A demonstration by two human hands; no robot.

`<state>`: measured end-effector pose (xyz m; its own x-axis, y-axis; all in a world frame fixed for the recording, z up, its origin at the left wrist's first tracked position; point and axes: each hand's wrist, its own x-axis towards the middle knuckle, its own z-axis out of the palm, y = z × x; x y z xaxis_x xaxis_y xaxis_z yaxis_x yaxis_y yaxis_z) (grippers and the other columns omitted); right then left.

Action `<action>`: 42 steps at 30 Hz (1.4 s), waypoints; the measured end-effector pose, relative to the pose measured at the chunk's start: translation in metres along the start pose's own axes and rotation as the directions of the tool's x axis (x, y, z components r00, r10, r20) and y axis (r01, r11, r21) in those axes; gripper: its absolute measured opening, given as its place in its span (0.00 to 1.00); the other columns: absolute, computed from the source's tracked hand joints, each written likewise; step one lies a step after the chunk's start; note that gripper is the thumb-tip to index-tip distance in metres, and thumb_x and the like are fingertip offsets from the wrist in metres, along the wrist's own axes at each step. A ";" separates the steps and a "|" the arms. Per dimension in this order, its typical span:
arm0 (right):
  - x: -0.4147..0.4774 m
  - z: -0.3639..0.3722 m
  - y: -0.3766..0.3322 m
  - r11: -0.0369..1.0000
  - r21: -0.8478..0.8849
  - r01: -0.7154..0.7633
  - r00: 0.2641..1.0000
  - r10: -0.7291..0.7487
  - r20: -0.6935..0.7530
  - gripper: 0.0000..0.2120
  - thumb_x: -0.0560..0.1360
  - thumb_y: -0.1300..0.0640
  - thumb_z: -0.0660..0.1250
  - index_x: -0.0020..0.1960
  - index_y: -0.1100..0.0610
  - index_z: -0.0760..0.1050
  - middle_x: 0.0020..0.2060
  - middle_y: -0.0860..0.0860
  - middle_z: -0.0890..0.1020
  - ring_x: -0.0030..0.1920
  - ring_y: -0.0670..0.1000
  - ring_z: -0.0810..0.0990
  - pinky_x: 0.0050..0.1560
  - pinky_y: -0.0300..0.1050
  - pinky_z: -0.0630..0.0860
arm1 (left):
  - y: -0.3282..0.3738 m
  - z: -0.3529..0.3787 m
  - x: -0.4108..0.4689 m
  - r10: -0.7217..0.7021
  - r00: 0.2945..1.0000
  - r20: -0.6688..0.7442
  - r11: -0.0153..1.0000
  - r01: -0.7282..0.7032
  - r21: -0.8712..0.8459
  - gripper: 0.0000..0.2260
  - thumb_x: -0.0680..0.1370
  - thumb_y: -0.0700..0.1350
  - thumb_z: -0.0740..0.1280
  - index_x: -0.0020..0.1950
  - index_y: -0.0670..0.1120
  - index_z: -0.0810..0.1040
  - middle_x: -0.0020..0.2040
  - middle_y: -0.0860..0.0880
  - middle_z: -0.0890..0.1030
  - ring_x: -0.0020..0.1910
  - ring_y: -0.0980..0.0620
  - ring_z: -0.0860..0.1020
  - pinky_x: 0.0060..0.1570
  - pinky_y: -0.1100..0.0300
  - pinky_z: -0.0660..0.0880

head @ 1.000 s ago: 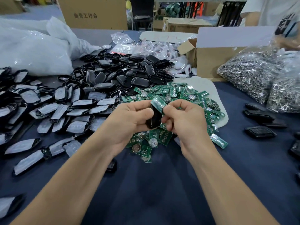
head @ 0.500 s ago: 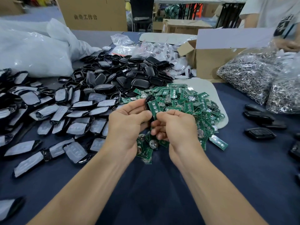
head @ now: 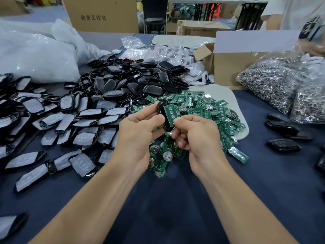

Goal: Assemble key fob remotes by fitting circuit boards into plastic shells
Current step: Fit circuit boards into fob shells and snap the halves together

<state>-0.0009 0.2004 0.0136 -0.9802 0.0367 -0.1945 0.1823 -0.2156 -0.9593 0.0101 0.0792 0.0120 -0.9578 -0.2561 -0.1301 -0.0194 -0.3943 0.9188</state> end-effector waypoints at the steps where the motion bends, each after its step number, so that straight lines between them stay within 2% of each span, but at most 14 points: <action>1: 0.000 0.000 0.000 1.000 -0.022 0.008 1.000 -0.008 0.005 0.17 0.75 0.66 0.71 0.28 0.55 0.80 0.25 0.56 0.79 0.20 0.49 0.67 0.22 0.38 0.66 | -0.001 0.001 0.000 0.000 1.000 0.002 1.000 0.000 0.011 0.13 0.78 0.30 0.69 0.59 0.42 0.84 0.51 0.46 0.88 0.50 0.50 0.87 0.50 0.58 0.84; 4: 0.001 0.000 -0.001 0.997 -0.076 0.018 1.000 -0.018 -0.001 0.17 0.74 0.65 0.72 0.28 0.54 0.81 0.25 0.56 0.79 0.19 0.50 0.68 0.22 0.39 0.66 | -0.003 0.001 0.000 -0.003 1.000 -0.013 1.000 0.003 0.021 0.14 0.78 0.32 0.71 0.61 0.43 0.84 0.51 0.47 0.88 0.50 0.51 0.86 0.50 0.59 0.84; 8: 0.002 -0.002 -0.002 0.995 -0.099 0.008 1.000 -0.010 -0.015 0.16 0.73 0.66 0.72 0.27 0.56 0.79 0.24 0.56 0.79 0.19 0.51 0.67 0.22 0.38 0.65 | -0.005 -0.001 0.002 -0.018 0.999 -0.040 1.000 0.019 0.022 0.12 0.77 0.34 0.73 0.60 0.44 0.85 0.56 0.43 0.87 0.54 0.46 0.85 0.53 0.55 0.83; 12: 0.003 -0.004 -0.003 0.994 -0.108 -0.001 1.000 0.001 0.000 0.15 0.73 0.66 0.73 0.29 0.56 0.78 0.24 0.56 0.79 0.19 0.50 0.67 0.22 0.35 0.64 | -0.008 -0.001 0.004 -0.023 0.999 -0.045 1.000 0.024 0.017 0.14 0.77 0.35 0.73 0.63 0.41 0.84 0.53 0.44 0.88 0.51 0.48 0.85 0.51 0.56 0.83; 15: 0.003 -0.005 -0.005 0.995 -0.103 -0.007 1.000 0.008 0.017 0.18 0.73 0.66 0.73 0.26 0.55 0.79 0.24 0.56 0.79 0.19 0.49 0.67 0.21 0.35 0.63 | -0.009 -0.002 0.005 -0.019 0.999 -0.048 1.000 0.020 0.011 0.14 0.77 0.35 0.73 0.62 0.42 0.84 0.50 0.47 0.88 0.48 0.51 0.86 0.46 0.60 0.83; 20: 0.004 -0.007 -0.005 0.997 -0.069 -0.022 0.998 0.026 0.049 0.17 0.73 0.67 0.72 0.27 0.56 0.78 0.24 0.57 0.78 0.19 0.49 0.67 0.20 0.34 0.63 | -0.009 -0.001 0.004 -0.003 0.998 -0.069 1.000 0.003 0.011 0.15 0.76 0.35 0.74 0.63 0.41 0.84 0.53 0.44 0.88 0.51 0.49 0.86 0.50 0.57 0.83; 25: 0.004 -0.007 -0.006 0.996 -0.072 -0.052 0.997 0.056 0.057 0.12 0.73 0.67 0.72 0.32 0.59 0.78 0.23 0.56 0.78 0.18 0.49 0.67 0.20 0.34 0.62 | -0.007 -0.001 0.003 0.007 0.997 -0.072 1.000 -0.005 0.020 0.13 0.75 0.34 0.74 0.57 0.45 0.86 0.48 0.48 0.88 0.48 0.51 0.85 0.46 0.61 0.82; 28: 0.004 -0.007 -0.006 0.994 -0.097 -0.053 0.997 0.058 0.045 0.13 0.73 0.67 0.72 0.31 0.60 0.76 0.23 0.56 0.77 0.18 0.50 0.66 0.19 0.34 0.62 | -0.006 0.000 0.002 0.025 0.997 -0.071 0.999 -0.021 0.047 0.11 0.74 0.33 0.75 0.53 0.47 0.87 0.46 0.48 0.88 0.48 0.51 0.85 0.45 0.62 0.82; 31: 0.004 -0.007 -0.006 0.991 -0.116 -0.067 0.997 0.071 0.034 0.13 0.71 0.67 0.71 0.30 0.60 0.75 0.23 0.56 0.77 0.18 0.51 0.67 0.19 0.34 0.61 | -0.006 0.000 0.002 0.062 0.995 -0.084 0.995 -0.054 0.088 0.11 0.73 0.33 0.76 0.52 0.46 0.88 0.48 0.45 0.88 0.49 0.48 0.86 0.48 0.58 0.83; 34: 0.005 -0.006 -0.004 0.990 -0.122 -0.070 0.997 0.074 0.028 0.14 0.70 0.66 0.71 0.28 0.59 0.75 0.23 0.56 0.77 0.18 0.51 0.67 0.19 0.34 0.60 | -0.006 0.000 0.002 0.100 0.990 -0.103 0.987 -0.086 0.136 0.11 0.72 0.32 0.76 0.49 0.47 0.88 0.45 0.46 0.88 0.46 0.50 0.86 0.46 0.60 0.83; 36: 0.004 -0.006 -0.002 0.987 -0.155 -0.040 0.999 0.045 0.028 0.15 0.69 0.64 0.72 0.25 0.56 0.75 0.23 0.56 0.77 0.19 0.52 0.67 0.21 0.35 0.62 | -0.006 0.001 0.002 0.116 0.987 -0.112 0.983 -0.098 0.153 0.11 0.72 0.32 0.76 0.48 0.47 0.88 0.44 0.46 0.88 0.44 0.50 0.86 0.46 0.59 0.84; 38: 0.003 -0.006 -0.001 0.956 -0.290 0.044 0.999 -0.041 0.016 0.12 0.65 0.57 0.72 0.24 0.56 0.75 0.22 0.54 0.78 0.20 0.51 0.68 0.25 0.39 0.65 | -0.005 0.001 0.002 0.128 0.985 -0.116 0.982 -0.109 0.156 0.11 0.72 0.31 0.75 0.48 0.46 0.88 0.44 0.46 0.88 0.44 0.49 0.86 0.48 0.55 0.84; 40: 0.004 -0.006 0.001 0.879 -0.457 0.134 0.989 -0.150 0.001 0.09 0.61 0.50 0.71 0.28 0.55 0.78 0.21 0.50 0.77 0.23 0.49 0.69 0.28 0.43 0.68 | -0.003 0.000 0.002 0.135 0.984 -0.115 0.982 -0.118 0.149 0.11 0.73 0.30 0.74 0.45 0.46 0.89 0.42 0.47 0.88 0.43 0.50 0.86 0.47 0.54 0.85; 42: 0.004 -0.006 0.001 0.863 -0.476 0.166 0.980 -0.200 -0.021 0.09 0.59 0.46 0.73 0.33 0.51 0.81 0.23 0.48 0.79 0.24 0.47 0.71 0.29 0.44 0.70 | -0.002 0.000 0.002 0.118 0.986 -0.115 0.986 -0.103 0.127 0.11 0.73 0.30 0.73 0.45 0.45 0.88 0.42 0.47 0.88 0.42 0.50 0.86 0.46 0.54 0.85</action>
<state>-0.0045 0.2066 0.0103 -0.9951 0.0993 -0.0034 0.0317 0.2848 -0.9581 0.0085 0.0796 0.0099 -0.9139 -0.4010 -0.0626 0.0434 -0.2500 0.9673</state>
